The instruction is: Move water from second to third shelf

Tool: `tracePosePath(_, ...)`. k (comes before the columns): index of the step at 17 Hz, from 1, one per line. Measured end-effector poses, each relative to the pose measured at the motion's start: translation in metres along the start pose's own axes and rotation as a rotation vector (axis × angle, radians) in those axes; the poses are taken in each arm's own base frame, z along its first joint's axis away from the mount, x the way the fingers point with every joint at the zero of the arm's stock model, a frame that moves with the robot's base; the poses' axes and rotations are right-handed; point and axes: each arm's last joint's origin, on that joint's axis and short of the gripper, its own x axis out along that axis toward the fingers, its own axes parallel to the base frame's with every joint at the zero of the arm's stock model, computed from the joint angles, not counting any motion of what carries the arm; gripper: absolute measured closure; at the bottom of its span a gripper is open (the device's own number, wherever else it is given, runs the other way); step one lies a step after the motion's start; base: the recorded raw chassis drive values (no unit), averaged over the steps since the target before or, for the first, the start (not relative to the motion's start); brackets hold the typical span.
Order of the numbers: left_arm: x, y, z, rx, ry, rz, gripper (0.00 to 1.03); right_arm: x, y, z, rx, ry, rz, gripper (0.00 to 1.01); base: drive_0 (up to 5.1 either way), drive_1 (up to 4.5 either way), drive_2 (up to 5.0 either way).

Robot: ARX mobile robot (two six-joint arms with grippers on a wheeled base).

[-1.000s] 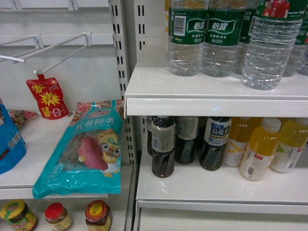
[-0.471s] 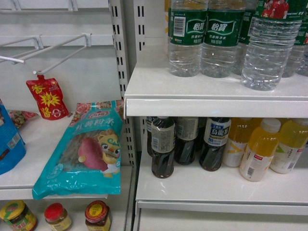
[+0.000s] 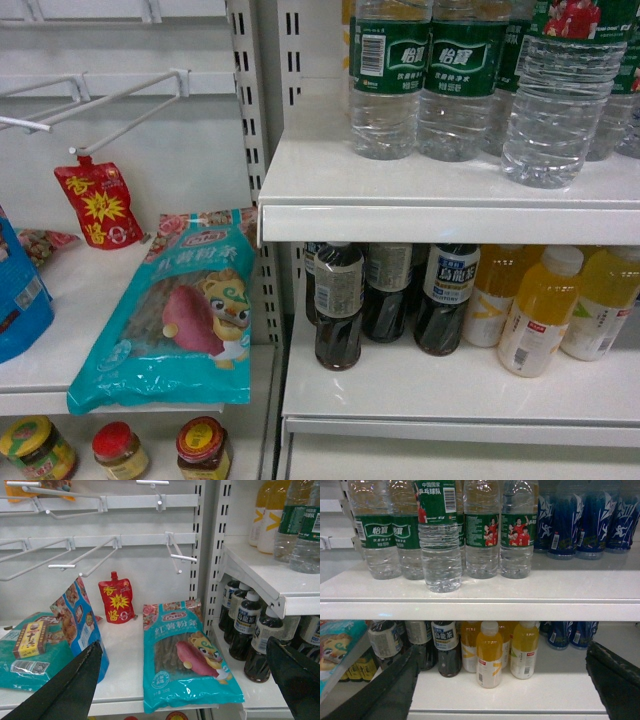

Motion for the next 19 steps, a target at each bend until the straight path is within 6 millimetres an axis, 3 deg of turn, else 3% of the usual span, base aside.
tracePosePath(1,0.0,0.0,0.0,0.0,0.0,0.0,0.05,0.0,0.0,0.0,0.0,0.0,0.0,0.01,0.0,0.0,0.0)
tracePosePath(19,0.0,0.0,0.0,0.0,0.0,0.0,0.05,0.0,0.0,0.0,-0.001,0.0,0.0,0.03,0.0,0.0,0.0)
